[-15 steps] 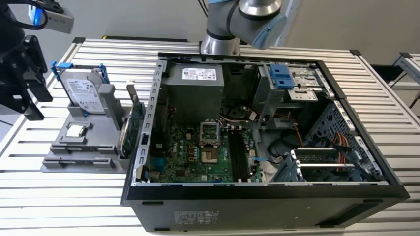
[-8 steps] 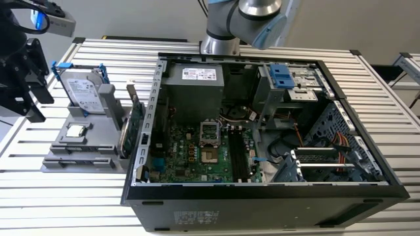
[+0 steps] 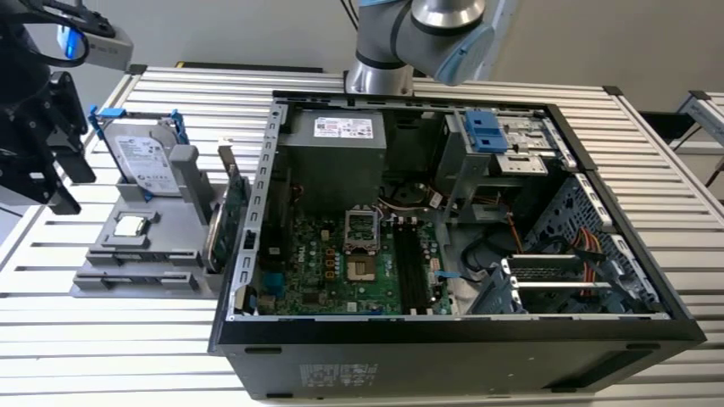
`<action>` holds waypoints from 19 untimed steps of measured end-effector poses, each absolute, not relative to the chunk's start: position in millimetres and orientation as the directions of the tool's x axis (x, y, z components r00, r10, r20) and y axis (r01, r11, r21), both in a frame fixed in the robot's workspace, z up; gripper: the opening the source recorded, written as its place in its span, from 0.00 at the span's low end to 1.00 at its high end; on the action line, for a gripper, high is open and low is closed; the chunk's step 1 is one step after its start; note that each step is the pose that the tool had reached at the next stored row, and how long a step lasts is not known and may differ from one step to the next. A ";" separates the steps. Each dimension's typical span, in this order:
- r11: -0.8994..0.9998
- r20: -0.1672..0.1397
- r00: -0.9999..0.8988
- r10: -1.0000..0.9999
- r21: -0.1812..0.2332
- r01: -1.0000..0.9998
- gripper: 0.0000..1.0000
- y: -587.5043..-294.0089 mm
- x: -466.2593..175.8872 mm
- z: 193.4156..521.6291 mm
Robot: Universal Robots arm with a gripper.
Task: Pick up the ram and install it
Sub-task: 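Pick up the ram and move it above insertion slot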
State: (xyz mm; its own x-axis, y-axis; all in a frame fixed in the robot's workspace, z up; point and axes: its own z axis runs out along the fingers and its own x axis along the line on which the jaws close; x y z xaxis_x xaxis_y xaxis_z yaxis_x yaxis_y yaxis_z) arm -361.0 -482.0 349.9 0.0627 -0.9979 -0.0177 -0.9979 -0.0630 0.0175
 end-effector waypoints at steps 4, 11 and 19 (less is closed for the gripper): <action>-0.059 -0.018 0.059 -0.998 0.018 -0.998 1.00 -482.0 -361.0 347.1; -0.052 -0.018 0.052 -0.998 0.018 -0.998 1.00 -482.0 -361.0 341.8; -0.041 -0.018 0.041 -0.999 0.017 -0.999 1.00 -481.9 -360.3 336.6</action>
